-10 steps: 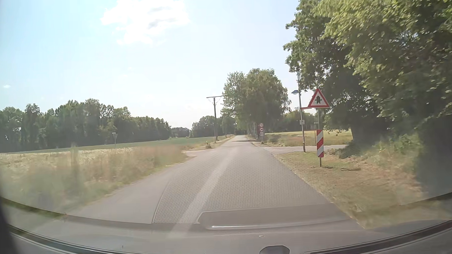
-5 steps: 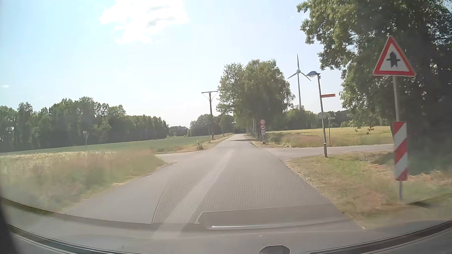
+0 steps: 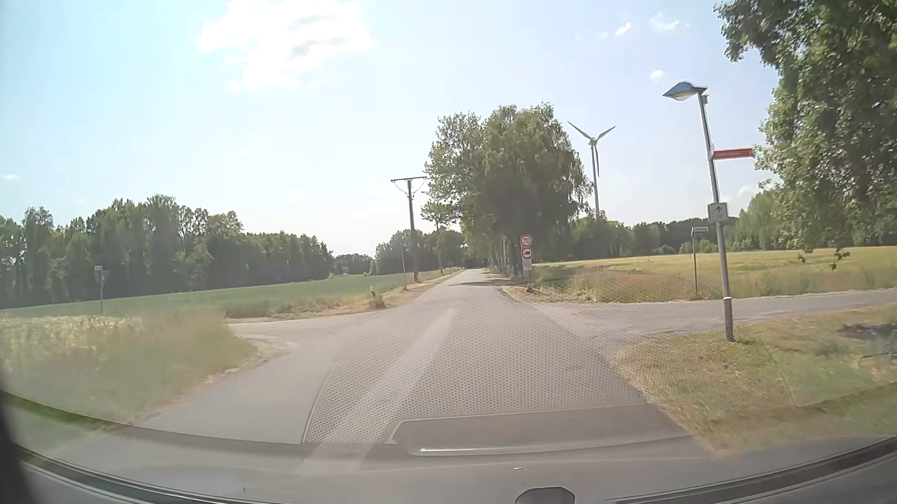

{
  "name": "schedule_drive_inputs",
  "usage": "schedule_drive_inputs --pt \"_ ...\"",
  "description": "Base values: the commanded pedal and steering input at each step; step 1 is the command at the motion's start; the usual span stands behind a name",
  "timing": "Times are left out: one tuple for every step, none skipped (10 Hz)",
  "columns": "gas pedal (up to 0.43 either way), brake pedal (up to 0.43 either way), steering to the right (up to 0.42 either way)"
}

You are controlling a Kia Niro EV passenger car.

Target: Follow the waypoints while adhering to traffic rules and regulations

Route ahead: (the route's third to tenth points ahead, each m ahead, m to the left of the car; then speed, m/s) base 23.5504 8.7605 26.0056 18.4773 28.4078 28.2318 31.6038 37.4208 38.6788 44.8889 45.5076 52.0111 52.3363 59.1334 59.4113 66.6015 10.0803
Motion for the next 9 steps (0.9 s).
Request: schedule_drive_inputs --pt "0.000 0.372 -0.001" --pt "0.000 0.372 -0.003" --pt "0.000 0.366 -0.008" --pt "0.000 0.366 -0.017" --pt "0.000 0.366 -0.029" --pt "0.000 0.354 -0.039" --pt "0.000 0.335 -0.053" --pt "0.000 0.323 -0.072" --pt "0.000 0.311 -0.091"
